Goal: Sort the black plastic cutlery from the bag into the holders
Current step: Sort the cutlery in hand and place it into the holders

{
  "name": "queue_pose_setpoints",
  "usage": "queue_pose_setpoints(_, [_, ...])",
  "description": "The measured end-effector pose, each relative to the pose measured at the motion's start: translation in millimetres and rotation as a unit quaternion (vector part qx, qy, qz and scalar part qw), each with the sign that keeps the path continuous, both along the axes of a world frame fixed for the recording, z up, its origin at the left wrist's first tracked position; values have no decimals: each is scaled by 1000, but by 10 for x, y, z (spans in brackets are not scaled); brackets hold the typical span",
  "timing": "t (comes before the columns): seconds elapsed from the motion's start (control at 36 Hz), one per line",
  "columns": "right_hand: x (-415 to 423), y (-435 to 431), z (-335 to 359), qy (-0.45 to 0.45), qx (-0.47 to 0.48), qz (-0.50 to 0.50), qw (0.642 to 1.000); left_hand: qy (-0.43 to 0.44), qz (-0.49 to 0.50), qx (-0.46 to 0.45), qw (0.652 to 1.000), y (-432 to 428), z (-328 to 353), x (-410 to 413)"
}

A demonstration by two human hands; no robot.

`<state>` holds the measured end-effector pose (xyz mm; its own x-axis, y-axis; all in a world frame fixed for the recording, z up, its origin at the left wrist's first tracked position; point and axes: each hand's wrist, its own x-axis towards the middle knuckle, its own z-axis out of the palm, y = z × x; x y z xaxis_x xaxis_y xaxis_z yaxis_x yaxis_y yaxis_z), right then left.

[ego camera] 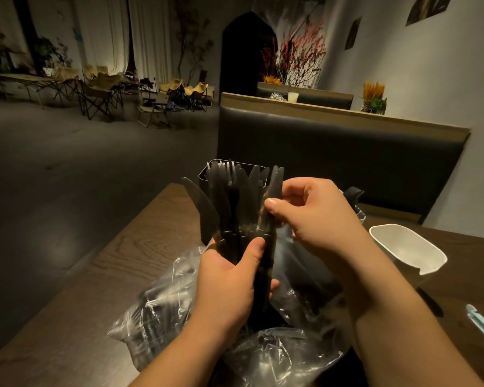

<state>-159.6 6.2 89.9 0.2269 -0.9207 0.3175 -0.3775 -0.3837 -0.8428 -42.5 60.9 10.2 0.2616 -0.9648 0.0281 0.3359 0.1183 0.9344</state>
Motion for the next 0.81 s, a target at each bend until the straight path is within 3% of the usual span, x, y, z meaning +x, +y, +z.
queue_pose_setpoints(0.06, [-4,1,19,-4,-9,-15,1000,-12,26,-3,1000,-33,-39,9])
queue_pose_setpoints(0.14, [-20,18,69,-97,-4,-25,995,-34,78,-2,996,-90,-84,54])
queue_pose_setpoints(0.22, [-61,29,174,-196,-28,-61,978,21,123,1,992,-125,-60,80])
queue_pose_setpoints(0.36, [-16,-161,368,-326,-126,-148,925,78,92,14,993,-118,-43,68])
queue_pose_setpoints(0.53, [286,-612,380,-260,-218,-172,925,42,74,16,996,-75,1,106])
queue_pose_setpoints(0.67, [382,-764,203,-137,-215,-154,955,56,56,7,997,-76,27,131])
queue_pose_setpoints(0.81, [413,-744,94,-37,-237,-141,961,51,26,-1,998,-74,-14,132])
